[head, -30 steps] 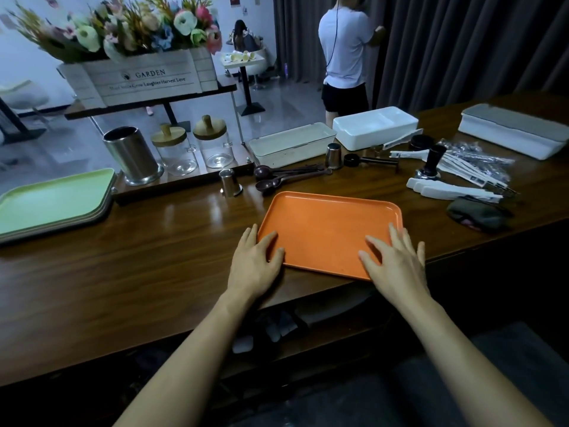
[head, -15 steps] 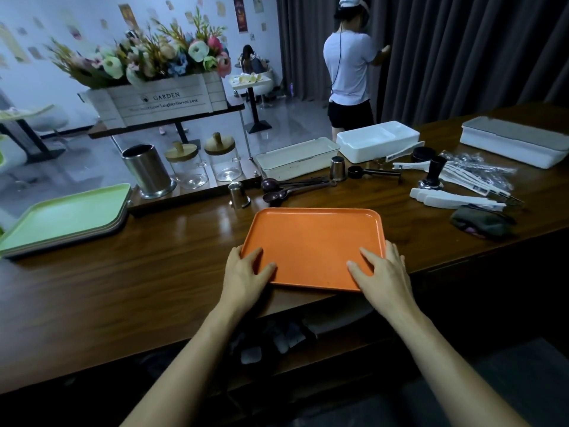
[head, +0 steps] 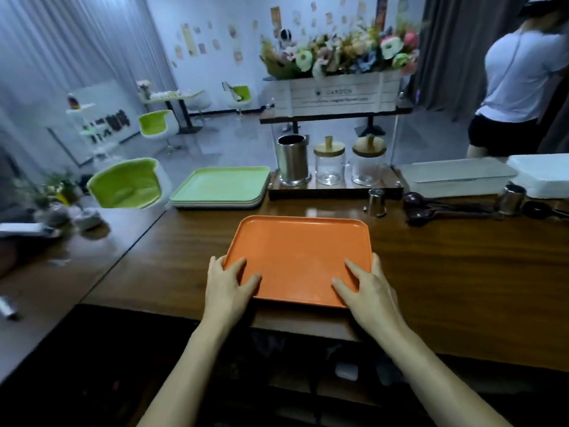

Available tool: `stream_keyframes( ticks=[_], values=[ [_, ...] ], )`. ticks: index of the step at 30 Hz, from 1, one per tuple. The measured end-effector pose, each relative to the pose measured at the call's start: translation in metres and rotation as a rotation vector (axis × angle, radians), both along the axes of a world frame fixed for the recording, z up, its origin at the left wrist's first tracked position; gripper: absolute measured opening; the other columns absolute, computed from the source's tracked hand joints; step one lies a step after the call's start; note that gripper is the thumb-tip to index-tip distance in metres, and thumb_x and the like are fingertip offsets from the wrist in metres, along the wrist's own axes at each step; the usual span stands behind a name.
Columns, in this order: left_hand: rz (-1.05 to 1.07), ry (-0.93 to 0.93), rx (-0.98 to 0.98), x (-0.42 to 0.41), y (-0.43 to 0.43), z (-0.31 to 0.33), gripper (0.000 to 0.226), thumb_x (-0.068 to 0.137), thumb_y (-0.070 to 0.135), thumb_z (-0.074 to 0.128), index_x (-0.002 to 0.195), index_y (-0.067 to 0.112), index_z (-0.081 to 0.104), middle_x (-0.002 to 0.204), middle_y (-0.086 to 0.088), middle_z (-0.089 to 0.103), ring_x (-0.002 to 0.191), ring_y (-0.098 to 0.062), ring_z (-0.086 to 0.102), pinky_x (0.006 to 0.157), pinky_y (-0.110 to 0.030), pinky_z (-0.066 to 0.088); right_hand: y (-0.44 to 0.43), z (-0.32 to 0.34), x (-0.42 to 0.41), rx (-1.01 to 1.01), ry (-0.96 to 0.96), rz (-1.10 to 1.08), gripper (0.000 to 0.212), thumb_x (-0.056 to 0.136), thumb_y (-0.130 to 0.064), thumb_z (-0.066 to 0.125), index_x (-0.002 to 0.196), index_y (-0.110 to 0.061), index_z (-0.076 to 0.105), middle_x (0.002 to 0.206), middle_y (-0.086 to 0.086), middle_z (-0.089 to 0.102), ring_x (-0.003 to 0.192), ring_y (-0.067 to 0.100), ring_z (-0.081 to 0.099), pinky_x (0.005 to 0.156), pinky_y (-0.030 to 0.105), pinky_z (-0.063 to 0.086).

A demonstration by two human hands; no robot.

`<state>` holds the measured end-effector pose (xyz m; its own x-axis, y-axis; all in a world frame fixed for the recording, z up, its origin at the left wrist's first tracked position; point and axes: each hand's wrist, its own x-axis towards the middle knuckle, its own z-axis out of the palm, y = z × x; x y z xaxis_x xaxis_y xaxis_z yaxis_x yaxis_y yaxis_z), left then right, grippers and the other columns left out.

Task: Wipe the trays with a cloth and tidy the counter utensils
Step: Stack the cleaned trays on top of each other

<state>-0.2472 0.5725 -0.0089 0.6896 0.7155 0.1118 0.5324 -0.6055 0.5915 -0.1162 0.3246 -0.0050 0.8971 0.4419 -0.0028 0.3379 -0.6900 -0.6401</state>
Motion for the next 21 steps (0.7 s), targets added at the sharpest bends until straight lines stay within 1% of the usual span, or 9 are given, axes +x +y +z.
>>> stream_keyframes(
  ticks=[3, 6, 9, 10, 12, 14, 16, 18, 21],
  values=[
    [0.094, -0.021, 0.02, -0.023, 0.051, 0.003, 0.059, 0.091, 0.051, 0.068, 0.14, 0.02, 0.061, 0.155, -0.013, 0.037, 0.154, -0.028, 0.019, 0.119, -0.046, 0.031, 0.059, 0.005, -0.011, 0.008, 0.018, 0.077, 0.066, 0.094, -0.057, 0.055, 0.151, -0.025, 0.043, 0.166, 0.009, 0.003, 0.144, 0.032, 0.033, 0.116, 0.04, 0.031],
    [0.166, -0.037, 0.022, -0.037, 0.107, 0.009, 0.055, 0.094, 0.05, 0.066, 0.139, 0.019, 0.063, 0.157, -0.011, 0.037, 0.155, -0.025, 0.016, 0.12, -0.046, 0.031, 0.122, 0.008, -0.015, 0.021, -0.008, 0.126, 0.066, 0.094, -0.056, 0.056, 0.149, -0.022, 0.045, 0.165, 0.008, 0.007, 0.142, 0.03, 0.038, 0.116, 0.04, 0.032],
    [0.198, -0.044, 0.017, -0.037, 0.164, 0.018, 0.056, 0.093, 0.051, 0.065, 0.14, 0.02, 0.062, 0.156, -0.01, 0.038, 0.153, -0.027, 0.023, 0.118, -0.047, 0.033, 0.183, 0.017, -0.012, 0.012, -0.011, 0.147, 0.066, 0.095, -0.056, 0.054, 0.151, -0.023, 0.042, 0.166, 0.015, 0.002, 0.146, 0.032, 0.031, 0.118, 0.037, 0.027],
    [0.198, -0.042, 0.014, -0.033, 0.183, 0.021, 0.056, 0.094, 0.051, 0.065, 0.14, 0.02, 0.062, 0.156, -0.01, 0.037, 0.152, -0.027, 0.025, 0.119, -0.048, 0.033, 0.202, 0.02, -0.009, 0.009, -0.018, 0.146, 0.065, 0.095, -0.056, 0.053, 0.151, -0.023, 0.042, 0.166, 0.016, 0.002, 0.146, 0.033, 0.03, 0.117, 0.037, 0.027],
    [0.184, -0.036, 0.016, -0.021, 0.221, 0.027, 0.055, 0.094, 0.051, 0.064, 0.141, 0.021, 0.061, 0.154, -0.01, 0.038, 0.15, -0.028, 0.028, 0.118, -0.048, 0.032, 0.239, 0.025, 0.001, 0.017, -0.042, 0.132, 0.062, 0.095, -0.055, 0.053, 0.147, -0.022, 0.047, 0.165, 0.015, 0.007, 0.143, 0.033, 0.036, 0.114, 0.038, 0.033],
    [0.16, -0.046, 0.022, -0.004, 0.256, 0.031, 0.055, 0.093, 0.052, 0.065, 0.14, 0.022, 0.062, 0.145, -0.007, 0.043, 0.141, -0.028, 0.042, 0.113, -0.045, 0.036, 0.273, 0.029, 0.015, 0.017, -0.053, 0.113, 0.056, 0.093, -0.055, 0.054, 0.139, -0.023, 0.054, 0.162, 0.015, 0.015, 0.138, 0.037, 0.04, 0.111, 0.041, 0.039],
    [0.134, -0.064, 0.002, 0.015, 0.286, 0.034, 0.054, 0.093, 0.051, 0.066, 0.138, 0.021, 0.063, 0.141, -0.005, 0.045, 0.133, -0.027, 0.049, 0.111, -0.043, 0.038, 0.303, 0.033, 0.031, -0.011, -0.063, 0.087, 0.054, 0.092, -0.056, 0.054, 0.134, -0.023, 0.057, 0.159, 0.018, 0.021, 0.136, 0.041, 0.041, 0.111, 0.045, 0.039],
    [0.108, -0.066, -0.027, 0.036, 0.315, 0.036, 0.055, 0.093, 0.051, 0.065, 0.139, 0.021, 0.063, 0.144, -0.006, 0.045, 0.134, -0.027, 0.048, 0.114, -0.043, 0.036, 0.33, 0.037, 0.049, -0.043, -0.081, 0.055, 0.056, 0.092, -0.059, 0.051, 0.136, -0.024, 0.055, 0.157, 0.018, 0.024, 0.132, 0.038, 0.045, 0.111, 0.047, 0.037],
    [0.071, -0.087, -0.045, 0.063, 0.341, 0.038, 0.055, 0.093, 0.051, 0.063, 0.139, 0.021, 0.063, 0.144, -0.006, 0.047, 0.135, -0.025, 0.048, 0.114, -0.04, 0.035, 0.355, 0.042, 0.073, -0.075, -0.092, 0.007, 0.061, 0.09, -0.064, 0.048, 0.138, -0.028, 0.051, 0.158, 0.012, 0.022, 0.128, 0.036, 0.051, 0.106, 0.053, 0.042]
  ],
)
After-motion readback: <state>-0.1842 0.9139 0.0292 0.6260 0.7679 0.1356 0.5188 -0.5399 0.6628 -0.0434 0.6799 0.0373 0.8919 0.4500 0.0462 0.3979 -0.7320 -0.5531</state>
